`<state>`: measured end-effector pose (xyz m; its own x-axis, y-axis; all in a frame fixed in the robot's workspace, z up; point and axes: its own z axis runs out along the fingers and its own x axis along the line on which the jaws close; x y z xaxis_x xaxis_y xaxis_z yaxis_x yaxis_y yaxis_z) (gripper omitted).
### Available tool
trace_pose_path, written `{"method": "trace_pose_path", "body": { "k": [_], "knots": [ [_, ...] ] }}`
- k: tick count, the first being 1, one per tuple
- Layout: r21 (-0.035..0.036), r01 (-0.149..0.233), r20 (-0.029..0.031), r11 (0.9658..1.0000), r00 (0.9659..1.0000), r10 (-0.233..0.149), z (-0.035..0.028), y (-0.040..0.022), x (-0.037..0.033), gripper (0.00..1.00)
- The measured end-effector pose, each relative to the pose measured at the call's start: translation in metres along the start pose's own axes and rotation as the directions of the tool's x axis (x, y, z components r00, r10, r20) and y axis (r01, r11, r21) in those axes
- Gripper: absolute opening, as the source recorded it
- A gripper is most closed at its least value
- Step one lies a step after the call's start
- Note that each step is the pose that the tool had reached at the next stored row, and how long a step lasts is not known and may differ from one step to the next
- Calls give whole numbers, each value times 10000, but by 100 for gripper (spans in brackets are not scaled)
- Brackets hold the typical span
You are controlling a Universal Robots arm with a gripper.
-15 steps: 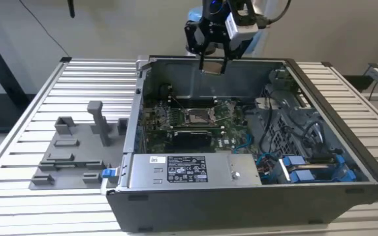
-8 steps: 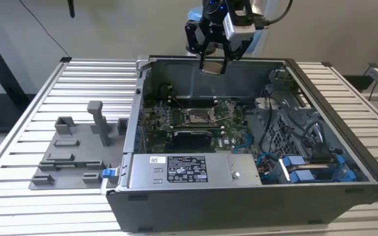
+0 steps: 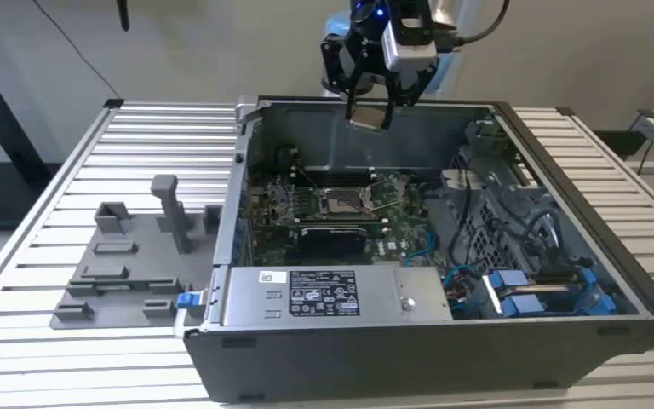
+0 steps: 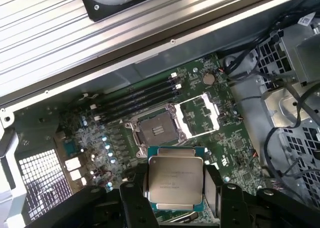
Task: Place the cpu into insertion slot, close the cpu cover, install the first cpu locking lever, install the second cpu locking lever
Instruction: 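Place the cpu into insertion slot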
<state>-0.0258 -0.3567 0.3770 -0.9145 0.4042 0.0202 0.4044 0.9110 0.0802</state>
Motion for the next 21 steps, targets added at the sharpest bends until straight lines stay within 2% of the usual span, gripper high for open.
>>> {"method": "trace_pose_path", "body": {
  "k": [6,11,16,21],
  "knots": [
    [-6,-523,44,9986,9986,523,1,0,0,55],
    [-19,-1044,85,9945,9945,1044,2,0,0,55],
    [-38,-1640,131,9865,9864,1640,4,0,0,55],
    [-63,-2291,181,9734,9732,2292,8,0,0,55]
  ]
}}
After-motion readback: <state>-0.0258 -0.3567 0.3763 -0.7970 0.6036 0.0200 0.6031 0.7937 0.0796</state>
